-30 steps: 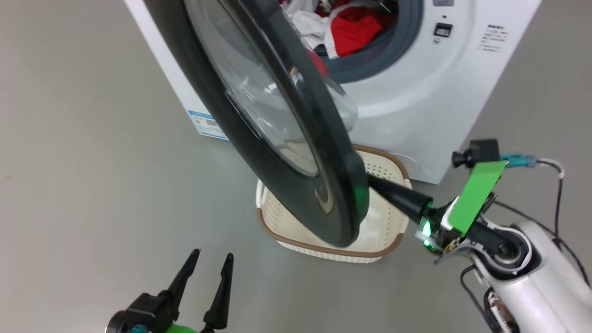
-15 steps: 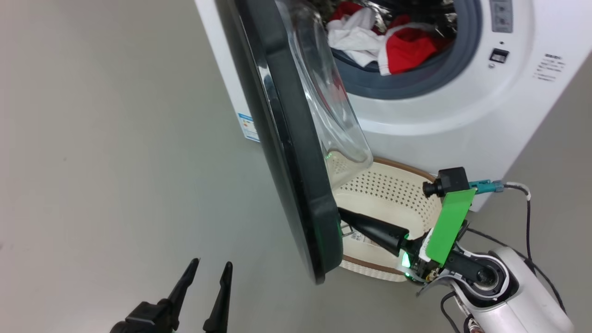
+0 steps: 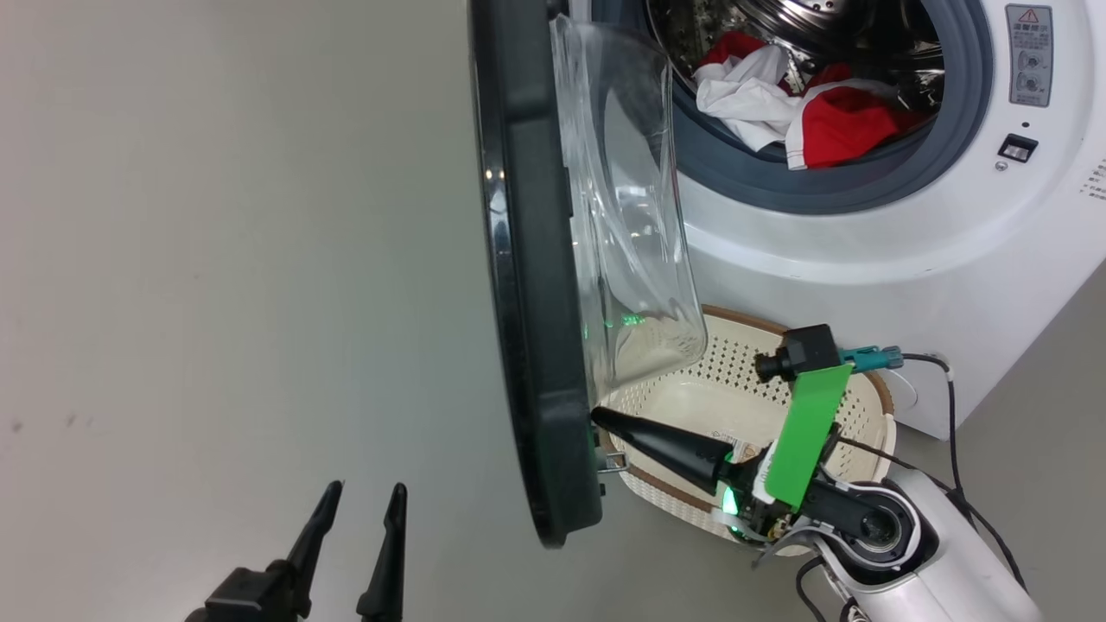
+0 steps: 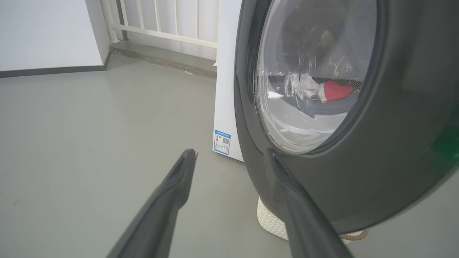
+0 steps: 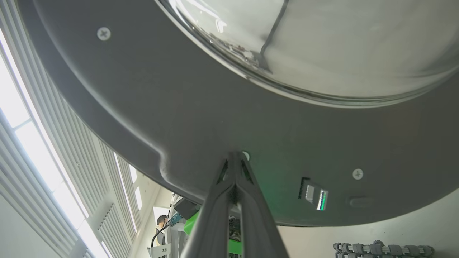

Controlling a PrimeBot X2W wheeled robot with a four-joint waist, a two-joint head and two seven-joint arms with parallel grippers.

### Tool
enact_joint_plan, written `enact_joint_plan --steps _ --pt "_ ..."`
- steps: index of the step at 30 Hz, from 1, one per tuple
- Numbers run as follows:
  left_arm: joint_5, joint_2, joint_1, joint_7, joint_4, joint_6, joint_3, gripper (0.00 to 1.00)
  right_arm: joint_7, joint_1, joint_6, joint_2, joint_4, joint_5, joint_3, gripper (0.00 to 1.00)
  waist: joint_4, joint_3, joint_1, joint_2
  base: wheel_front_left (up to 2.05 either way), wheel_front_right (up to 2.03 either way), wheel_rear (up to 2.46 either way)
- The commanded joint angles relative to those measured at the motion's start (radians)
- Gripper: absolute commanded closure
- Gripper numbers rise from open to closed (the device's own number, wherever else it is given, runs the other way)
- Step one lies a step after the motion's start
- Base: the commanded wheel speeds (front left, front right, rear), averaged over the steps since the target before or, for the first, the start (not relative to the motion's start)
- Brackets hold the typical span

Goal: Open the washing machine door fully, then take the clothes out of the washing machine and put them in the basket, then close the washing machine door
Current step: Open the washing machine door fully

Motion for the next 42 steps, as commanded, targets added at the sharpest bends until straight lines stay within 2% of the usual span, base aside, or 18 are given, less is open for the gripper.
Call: enact_joint_plan --steps 1,14,16,17,18,19,20,42 --pt "-0.007 0.011 -0.009 -0.008 -0.033 0.010 0.038 0.00 0.004 -0.024 0.008 0.028 -0.023 -0.006 0.030 1.00 0.002 0.001 0.0000 -0.0001 0.00 0.00 0.00" --pt "-0.005 0.011 0.000 -0.008 -0.044 0.013 0.048 0.00 -0.059 -0.042 0.008 0.030 -0.018 0.016 0.085 0.98 0.001 -0.009 0.0000 -0.0001 0.00 0.00 0.00" --pt "-0.004 0.011 0.001 -0.008 -0.043 0.009 0.045 0.00 -0.071 -0.034 0.008 0.030 -0.014 0.002 0.081 0.63 -0.001 -0.013 0.0000 -0.0001 0.00 0.00 0.00" --pt "-0.003 0.011 0.002 -0.008 -0.041 0.007 0.043 0.00 -0.078 -0.029 0.008 0.030 -0.012 -0.006 0.077 0.54 -0.002 -0.016 0.0000 -0.0001 0.00 0.00 0.00" --pt "-0.002 0.011 0.003 -0.008 -0.040 0.006 0.041 0.00 -0.085 -0.022 0.008 0.030 -0.010 -0.016 0.071 0.34 -0.003 -0.019 0.0000 -0.0001 0.00 0.00 0.00" --pt "-0.001 0.011 0.003 -0.008 -0.038 0.004 0.039 0.00 -0.091 -0.015 0.008 0.030 -0.008 -0.025 0.066 0.08 -0.004 -0.020 0.0000 -0.0001 0.00 0.00 0.00" --pt "0.000 0.011 0.004 -0.008 -0.036 0.002 0.037 0.00 -0.097 -0.006 0.008 0.030 -0.006 -0.032 0.060 0.00 -0.005 -0.023 0.0000 -0.0001 0.00 0.00 0.00" --pt "0.010 0.011 0.002 -0.008 -0.015 -0.018 0.039 0.00 -0.260 0.208 0.008 -0.030 0.000 -0.098 -0.045 0.00 -0.062 -0.038 0.0000 -0.0001 0.00 0.00 0.00"
